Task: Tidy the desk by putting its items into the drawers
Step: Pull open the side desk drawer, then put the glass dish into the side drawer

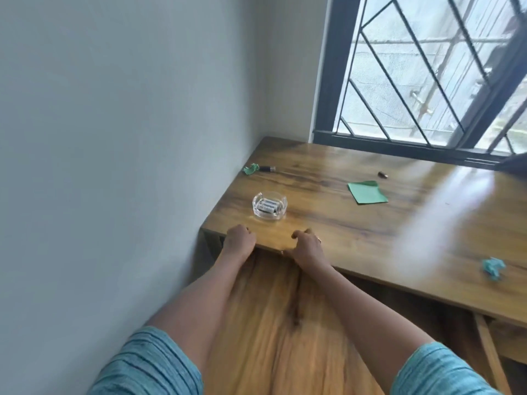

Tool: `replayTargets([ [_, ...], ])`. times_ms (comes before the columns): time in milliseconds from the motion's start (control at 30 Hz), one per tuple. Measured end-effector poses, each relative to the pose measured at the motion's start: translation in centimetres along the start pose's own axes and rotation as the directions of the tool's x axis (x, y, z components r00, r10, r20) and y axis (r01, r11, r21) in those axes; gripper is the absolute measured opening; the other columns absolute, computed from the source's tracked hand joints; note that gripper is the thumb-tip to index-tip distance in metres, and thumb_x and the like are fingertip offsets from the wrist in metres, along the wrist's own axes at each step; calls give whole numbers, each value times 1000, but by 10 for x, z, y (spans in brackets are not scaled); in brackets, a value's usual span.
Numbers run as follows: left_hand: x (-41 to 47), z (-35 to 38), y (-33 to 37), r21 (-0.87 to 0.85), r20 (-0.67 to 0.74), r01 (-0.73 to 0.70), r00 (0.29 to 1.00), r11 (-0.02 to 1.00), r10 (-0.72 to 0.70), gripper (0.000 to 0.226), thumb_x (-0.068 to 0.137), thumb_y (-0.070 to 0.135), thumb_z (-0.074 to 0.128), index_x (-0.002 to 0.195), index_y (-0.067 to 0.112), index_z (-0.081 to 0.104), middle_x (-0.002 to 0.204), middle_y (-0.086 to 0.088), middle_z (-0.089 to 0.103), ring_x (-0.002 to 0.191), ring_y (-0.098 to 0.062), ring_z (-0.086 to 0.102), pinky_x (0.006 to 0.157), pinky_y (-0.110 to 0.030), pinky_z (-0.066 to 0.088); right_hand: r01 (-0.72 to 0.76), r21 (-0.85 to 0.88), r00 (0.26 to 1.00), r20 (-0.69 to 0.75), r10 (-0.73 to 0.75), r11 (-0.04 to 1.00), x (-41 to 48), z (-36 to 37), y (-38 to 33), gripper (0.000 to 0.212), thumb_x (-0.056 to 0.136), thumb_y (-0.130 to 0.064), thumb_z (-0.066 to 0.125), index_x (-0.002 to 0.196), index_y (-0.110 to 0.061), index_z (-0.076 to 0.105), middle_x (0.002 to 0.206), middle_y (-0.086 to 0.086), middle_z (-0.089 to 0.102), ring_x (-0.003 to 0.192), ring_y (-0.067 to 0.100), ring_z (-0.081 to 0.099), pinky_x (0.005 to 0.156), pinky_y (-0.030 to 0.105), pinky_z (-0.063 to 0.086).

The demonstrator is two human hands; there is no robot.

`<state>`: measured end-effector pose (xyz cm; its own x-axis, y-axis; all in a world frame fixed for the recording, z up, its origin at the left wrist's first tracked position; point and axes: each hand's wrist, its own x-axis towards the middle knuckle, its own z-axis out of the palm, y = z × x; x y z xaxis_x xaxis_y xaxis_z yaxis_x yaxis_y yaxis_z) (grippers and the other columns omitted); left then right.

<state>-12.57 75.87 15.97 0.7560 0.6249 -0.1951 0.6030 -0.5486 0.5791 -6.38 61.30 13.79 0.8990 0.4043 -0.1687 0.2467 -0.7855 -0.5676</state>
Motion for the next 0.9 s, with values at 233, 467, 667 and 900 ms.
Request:
replayTargets([
  [233,79,-2,20,-36,59,27,998,999,-24,45,99,20,43,137,-3,44,142,-21,47,133,-33,43,109,-36,34,28,-38,999,-20,-29,999,87,26,-42,119,65,-42,81,148,-4,4,151,20,1,142,37,3,117,43,12],
  [467,109,6,24,-191,79,46,996,981,-32,47,97,9,41,144,5,37,149,-12,40,139,-27,37,112,-32,30,1,-71,998,67,4,997,127,24,-58,118,70,-40,78,149,-5,-3,154,20,1,140,39,17,115,45,24],
  [667,103,9,26,-330,78,64,996,942,-40,47,94,-2,41,139,9,46,147,-5,44,109,-15,60,59,3,45,-8,18,1000,14,8,1000,118,20,-57,109,62,-32,81,145,-8,15,137,16,24,126,37,34,108,41,36],
  [900,76,18,23,-466,105,101,993,879,-58,48,89,2,58,135,10,50,141,-5,51,72,-2,58,45,4,35,-21,23,1000,9,21,1000,83,12,-41,117,61,-32,81,148,-7,8,148,14,11,138,41,14,113,40,26],
])
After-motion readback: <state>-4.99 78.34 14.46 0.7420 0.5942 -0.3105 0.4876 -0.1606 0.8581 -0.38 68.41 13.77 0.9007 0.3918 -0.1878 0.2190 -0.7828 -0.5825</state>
